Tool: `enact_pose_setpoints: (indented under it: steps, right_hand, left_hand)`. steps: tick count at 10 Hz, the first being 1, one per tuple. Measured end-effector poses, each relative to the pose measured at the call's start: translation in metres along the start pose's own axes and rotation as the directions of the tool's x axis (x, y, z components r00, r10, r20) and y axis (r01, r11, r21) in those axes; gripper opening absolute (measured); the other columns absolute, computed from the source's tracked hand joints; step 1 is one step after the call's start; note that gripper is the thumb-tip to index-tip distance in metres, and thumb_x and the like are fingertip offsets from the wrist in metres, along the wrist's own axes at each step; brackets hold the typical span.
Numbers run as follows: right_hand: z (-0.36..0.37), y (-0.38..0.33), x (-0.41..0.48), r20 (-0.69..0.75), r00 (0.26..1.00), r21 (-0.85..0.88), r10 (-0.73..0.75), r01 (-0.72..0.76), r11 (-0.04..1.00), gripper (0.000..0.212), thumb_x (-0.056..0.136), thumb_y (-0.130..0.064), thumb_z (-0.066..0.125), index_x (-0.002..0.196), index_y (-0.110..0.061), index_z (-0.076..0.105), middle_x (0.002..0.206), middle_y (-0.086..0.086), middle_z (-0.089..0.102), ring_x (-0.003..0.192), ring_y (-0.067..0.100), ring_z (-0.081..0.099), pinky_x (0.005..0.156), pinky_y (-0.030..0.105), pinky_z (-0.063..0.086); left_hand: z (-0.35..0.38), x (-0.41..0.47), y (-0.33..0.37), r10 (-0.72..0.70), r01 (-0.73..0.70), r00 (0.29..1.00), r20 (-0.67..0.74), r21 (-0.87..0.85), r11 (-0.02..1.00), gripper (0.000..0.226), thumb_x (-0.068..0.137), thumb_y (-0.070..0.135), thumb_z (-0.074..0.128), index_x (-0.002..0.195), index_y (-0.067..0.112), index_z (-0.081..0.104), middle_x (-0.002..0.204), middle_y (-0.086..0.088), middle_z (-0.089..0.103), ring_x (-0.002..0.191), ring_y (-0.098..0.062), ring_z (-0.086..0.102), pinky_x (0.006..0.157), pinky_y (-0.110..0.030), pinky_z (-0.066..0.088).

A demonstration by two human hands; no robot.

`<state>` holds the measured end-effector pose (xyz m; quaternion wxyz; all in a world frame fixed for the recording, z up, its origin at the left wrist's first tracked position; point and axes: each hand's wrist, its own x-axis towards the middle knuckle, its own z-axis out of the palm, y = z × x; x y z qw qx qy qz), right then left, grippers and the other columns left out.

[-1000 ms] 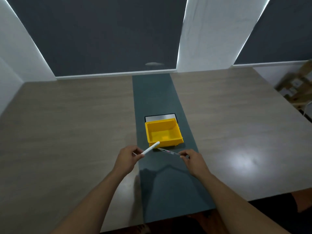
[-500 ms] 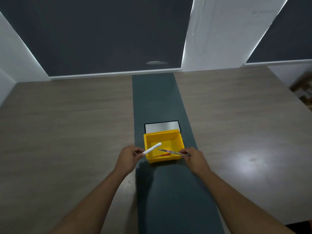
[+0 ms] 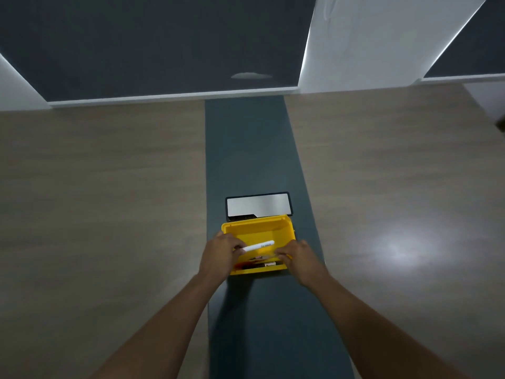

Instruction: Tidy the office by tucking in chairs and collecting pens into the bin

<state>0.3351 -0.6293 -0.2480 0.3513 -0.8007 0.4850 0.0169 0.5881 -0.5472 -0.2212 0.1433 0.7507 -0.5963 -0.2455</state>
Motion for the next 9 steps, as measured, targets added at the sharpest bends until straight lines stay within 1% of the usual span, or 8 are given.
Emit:
enact_pose_setpoints:
  steps: [1,2,3,4,6,7,8,9]
  right_hand:
    - [0.000,-0.003,0.006,0.008,1.000,-0.002,0.014,-0.014,1.000,0.028,0.105,-0.038,0.057,0.124,-0.029,0.077,0.121,0.005,0.068,0.111,0.026,0.057,0.097,0.038,0.050]
    - [0.002,-0.006,0.009,0.014,1.000,-0.004,0.017,-0.017,1.000,0.044,0.105,-0.052,0.046,0.128,-0.028,0.075,0.124,0.003,0.071,0.114,0.026,0.057,0.099,0.042,0.051]
    - [0.005,-0.006,0.012,0.017,0.999,-0.012,0.042,-0.042,0.999,0.033,0.105,-0.039,0.057,0.131,-0.027,0.073,0.128,0.003,0.071,0.119,0.027,0.056,0.102,0.045,0.050]
    - [0.008,-0.006,0.009,0.011,0.998,0.007,0.057,-0.057,0.998,0.033,0.105,-0.036,0.059,0.133,-0.025,0.071,0.133,0.001,0.069,0.125,0.027,0.054,0.105,0.045,0.048]
    - [0.000,-0.020,-0.011,-0.030,0.996,0.074,0.088,-0.086,0.994,0.040,0.104,-0.038,0.060,0.140,-0.020,0.066,0.139,0.006,0.064,0.132,0.026,0.052,0.110,0.042,0.045]
    - [-0.007,-0.030,-0.026,-0.056,0.995,0.085,0.085,-0.080,0.993,0.042,0.104,-0.038,0.061,0.141,-0.018,0.065,0.139,0.009,0.064,0.131,0.028,0.052,0.108,0.041,0.045]
    - [-0.009,-0.035,-0.043,-0.083,0.994,0.095,0.076,-0.069,0.993,0.043,0.104,-0.038,0.061,0.141,-0.017,0.065,0.139,0.011,0.064,0.132,0.029,0.052,0.109,0.042,0.045]
    - [-0.003,-0.039,-0.059,-0.143,0.987,0.089,0.080,-0.067,0.994,0.044,0.103,-0.041,0.061,0.141,-0.020,0.065,0.138,0.011,0.065,0.129,0.029,0.055,0.108,0.042,0.047]
  left_hand:
    - [0.006,0.005,-0.003,-0.009,0.009,1.000,0.007,0.020,1.000,0.025,0.103,0.038,0.067,0.121,0.028,0.081,0.116,0.004,0.077,0.111,-0.018,0.059,0.090,-0.032,0.048]
    - [0.009,0.007,-0.006,-0.003,0.002,1.000,0.030,0.050,0.999,0.029,0.104,0.041,0.064,0.127,0.030,0.079,0.124,0.004,0.076,0.117,-0.020,0.057,0.095,-0.036,0.049]
    - [0.007,0.004,-0.007,-0.012,0.012,0.998,0.063,0.008,1.000,0.039,0.103,0.042,0.066,0.137,0.026,0.073,0.136,0.000,0.072,0.126,-0.024,0.057,0.103,-0.041,0.049]
    - [0.004,-0.001,-0.009,-0.013,0.015,0.998,0.060,-0.027,1.000,0.042,0.102,0.041,0.068,0.140,0.024,0.070,0.137,-0.002,0.070,0.126,-0.024,0.056,0.101,-0.040,0.051]
    - [-0.008,-0.021,-0.015,-0.001,0.003,0.999,0.032,-0.065,0.998,0.041,0.101,0.045,0.067,0.136,0.024,0.072,0.134,-0.001,0.071,0.123,-0.022,0.059,0.100,-0.036,0.049]
    - [-0.016,-0.037,-0.013,0.007,-0.005,1.000,0.027,-0.067,0.998,0.044,0.100,0.048,0.067,0.136,0.023,0.072,0.132,-0.001,0.072,0.119,-0.021,0.059,0.097,-0.034,0.048]
    - [-0.023,-0.058,-0.010,0.008,-0.007,1.000,0.019,-0.065,0.998,0.054,0.098,0.059,0.061,0.137,0.023,0.071,0.132,0.002,0.071,0.116,-0.018,0.059,0.095,-0.032,0.048]
    - [-0.025,-0.080,-0.010,0.016,-0.018,0.999,-0.033,-0.071,0.997,0.054,0.097,0.060,0.062,0.137,0.025,0.070,0.127,0.004,0.072,0.106,-0.012,0.057,0.090,-0.027,0.046]
